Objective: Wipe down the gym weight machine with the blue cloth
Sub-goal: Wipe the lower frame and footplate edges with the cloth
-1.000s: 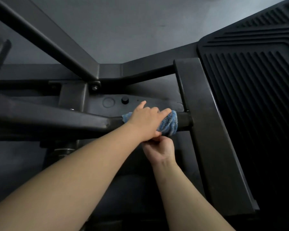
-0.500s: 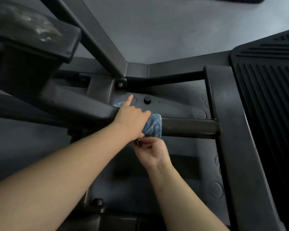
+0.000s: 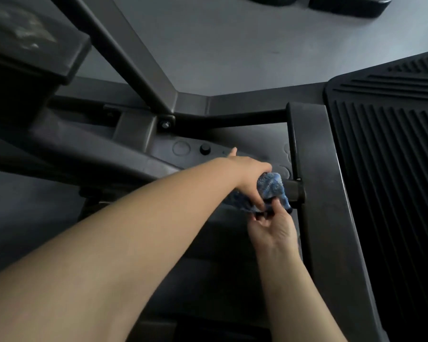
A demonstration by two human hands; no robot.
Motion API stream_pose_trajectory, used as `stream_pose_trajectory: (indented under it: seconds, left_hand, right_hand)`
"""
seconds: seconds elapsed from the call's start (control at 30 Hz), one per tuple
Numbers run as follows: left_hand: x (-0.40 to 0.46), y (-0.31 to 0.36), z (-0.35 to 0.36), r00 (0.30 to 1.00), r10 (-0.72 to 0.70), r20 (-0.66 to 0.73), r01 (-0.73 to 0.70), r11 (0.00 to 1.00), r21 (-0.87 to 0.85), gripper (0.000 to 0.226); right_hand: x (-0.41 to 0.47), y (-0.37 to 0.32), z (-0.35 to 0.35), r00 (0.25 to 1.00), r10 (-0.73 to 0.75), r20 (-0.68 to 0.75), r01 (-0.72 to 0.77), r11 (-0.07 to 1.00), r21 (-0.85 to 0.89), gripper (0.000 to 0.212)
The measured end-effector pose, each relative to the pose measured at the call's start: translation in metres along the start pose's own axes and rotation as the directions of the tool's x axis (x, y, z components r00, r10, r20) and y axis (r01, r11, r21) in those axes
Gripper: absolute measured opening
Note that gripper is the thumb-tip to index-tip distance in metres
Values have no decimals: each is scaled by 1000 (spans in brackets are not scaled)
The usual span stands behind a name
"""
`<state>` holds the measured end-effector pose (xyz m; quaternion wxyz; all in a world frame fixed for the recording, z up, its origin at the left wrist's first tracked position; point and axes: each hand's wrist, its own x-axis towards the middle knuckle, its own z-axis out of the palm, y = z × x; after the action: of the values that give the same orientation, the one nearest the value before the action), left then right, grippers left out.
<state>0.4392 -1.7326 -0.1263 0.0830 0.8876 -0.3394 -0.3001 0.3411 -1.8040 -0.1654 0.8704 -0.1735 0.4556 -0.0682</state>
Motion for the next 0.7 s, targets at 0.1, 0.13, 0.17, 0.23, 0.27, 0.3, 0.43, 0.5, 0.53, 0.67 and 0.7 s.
stream_pose_trajectory:
  seconds: [0.1, 0.13, 0.17, 0.23, 0.27, 0.3, 0.43, 0.5, 0.53, 0.67, 0.7]
  left_hand:
    - [17, -3, -6, 987, -5, 160, 51, 957, -284, 71]
    - [21, -3, -8, 978, -18, 208, 80, 952, -295, 78]
    - [25, -2, -9, 968, -35, 249, 106, 954, -279, 85]
    - [30, 2, -12, 950, -60, 307, 137, 962, -235, 87]
    - [34, 3, -12, 945, -52, 324, 133, 963, -233, 76]
    - [36, 4, -12, 940, -33, 339, 118, 965, -233, 60]
    - [27, -2, -13, 938, -50, 342, 100, 987, -129, 49]
    - [12, -12, -12, 954, -92, 286, 97, 995, -4, 55]
    - [2, -18, -11, 960, -132, 248, 111, 989, 96, 59]
    - [-44, -44, 4, 958, -282, 55, 212, 823, 527, 73]
    - [-54, -48, 10, 961, -277, -12, 233, 783, 577, 65]
  right_hand:
    - [0, -4, -5, 999, 12, 32, -11, 1000, -5, 27]
    - [0, -3, -7, 998, 25, 54, -25, 1000, -2, 27]
    - [0, -4, -9, 997, 36, 72, -36, 999, -1, 27]
    - [-1, -6, -10, 994, 42, 104, -44, 999, 12, 21]
    - [0, -7, -10, 993, 41, 115, -43, 999, 21, 20]
    - [1, -7, -9, 992, 37, 125, -41, 999, 33, 22]
    - [3, 1, -6, 987, 80, 138, -83, 996, 18, 33]
    - [-1, 15, 1, 978, 138, 158, -134, 990, -35, 34]
    - [-5, 23, 5, 970, 174, 169, -163, 984, -77, 32]
    - [-22, 63, 21, 934, 330, 136, -288, 922, -259, 24]
    - [-26, 72, 24, 923, 366, 123, -319, 902, -290, 28]
